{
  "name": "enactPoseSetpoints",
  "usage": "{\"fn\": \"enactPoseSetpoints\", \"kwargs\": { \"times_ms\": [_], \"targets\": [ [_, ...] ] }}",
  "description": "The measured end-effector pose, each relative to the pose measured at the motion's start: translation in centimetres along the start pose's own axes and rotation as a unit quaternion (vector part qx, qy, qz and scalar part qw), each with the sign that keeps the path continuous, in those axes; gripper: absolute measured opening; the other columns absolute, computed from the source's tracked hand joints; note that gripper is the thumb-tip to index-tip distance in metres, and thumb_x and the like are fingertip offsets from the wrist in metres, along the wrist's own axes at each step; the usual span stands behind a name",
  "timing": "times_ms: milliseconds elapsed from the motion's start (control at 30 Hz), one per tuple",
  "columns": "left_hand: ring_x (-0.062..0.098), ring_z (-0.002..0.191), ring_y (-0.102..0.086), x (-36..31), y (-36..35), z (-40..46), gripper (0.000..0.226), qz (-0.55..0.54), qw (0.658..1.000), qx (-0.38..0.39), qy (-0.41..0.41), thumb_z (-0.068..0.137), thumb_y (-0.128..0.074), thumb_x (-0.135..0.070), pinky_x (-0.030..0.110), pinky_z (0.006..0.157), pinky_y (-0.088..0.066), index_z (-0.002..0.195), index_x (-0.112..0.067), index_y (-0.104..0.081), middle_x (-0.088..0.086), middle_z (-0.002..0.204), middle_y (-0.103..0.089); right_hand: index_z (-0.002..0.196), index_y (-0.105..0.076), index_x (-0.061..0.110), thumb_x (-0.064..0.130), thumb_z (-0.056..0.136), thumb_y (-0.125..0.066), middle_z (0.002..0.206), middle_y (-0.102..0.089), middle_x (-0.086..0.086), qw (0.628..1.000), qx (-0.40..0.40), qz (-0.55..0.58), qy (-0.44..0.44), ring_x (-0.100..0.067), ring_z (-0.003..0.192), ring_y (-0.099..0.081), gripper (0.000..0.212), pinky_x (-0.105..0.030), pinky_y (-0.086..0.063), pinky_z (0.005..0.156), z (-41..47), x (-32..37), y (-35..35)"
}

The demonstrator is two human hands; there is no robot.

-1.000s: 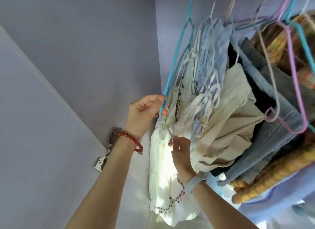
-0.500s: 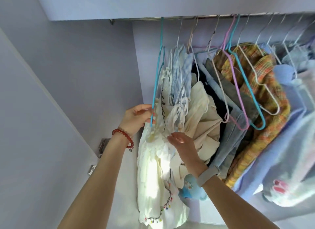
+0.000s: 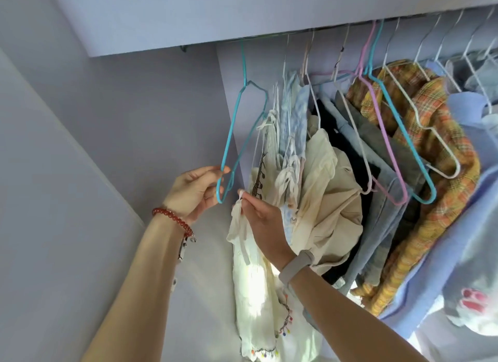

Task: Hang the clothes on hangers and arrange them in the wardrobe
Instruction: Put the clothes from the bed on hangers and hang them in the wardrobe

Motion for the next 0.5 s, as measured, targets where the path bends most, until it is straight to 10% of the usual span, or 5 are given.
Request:
{"fn": "enactPoseSetpoints", "kwargs": {
  "times_ms": [200, 500],
  "targets": [
    [0.016, 0.059, -0.03, 0.0, -0.3, -0.4, 0.024, -0.062, 0.998, -0.002, 0.015, 0.09, -0.048, -0.002, 0.013, 0.049, -0.045, 0.078, -0.007, -0.069, 0.001, 0.064, -0.043, 0.106, -0.062, 0.02, -0.002, 0.086, -0.056, 0.074, -0.064, 0.006, 0.996, -0.062, 0.059, -0.007, 0.004, 0.061, -0.054, 0.031, -0.009, -0.042, 0.068, 0.8, -0.8, -1.1],
    [0.007, 0.042, -0.048, 0.1, -0.8, -0.6, 0.02, -0.079, 0.997, 0.008, 0.018, 0.09, -0.047, -0.003, 0.017, 0.046, -0.048, 0.081, -0.006, -0.065, -0.003, 0.056, -0.05, 0.09, -0.071, 0.0, -0.002, 0.083, -0.06, 0.054, -0.058, 0.015, 0.99, -0.109, 0.085, 0.024, 0.0, 0.051, -0.052, 0.013, -0.011, -0.042, 0.057, 0.7, -0.4, -2.1]
  ]
}}
Point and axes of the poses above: each hand's wrist, its own z-axis towards the middle knuckle, its own y-axis out of the back of the hand, x = y × z, the point moved 7 cm from there along z, towards the middle knuckle
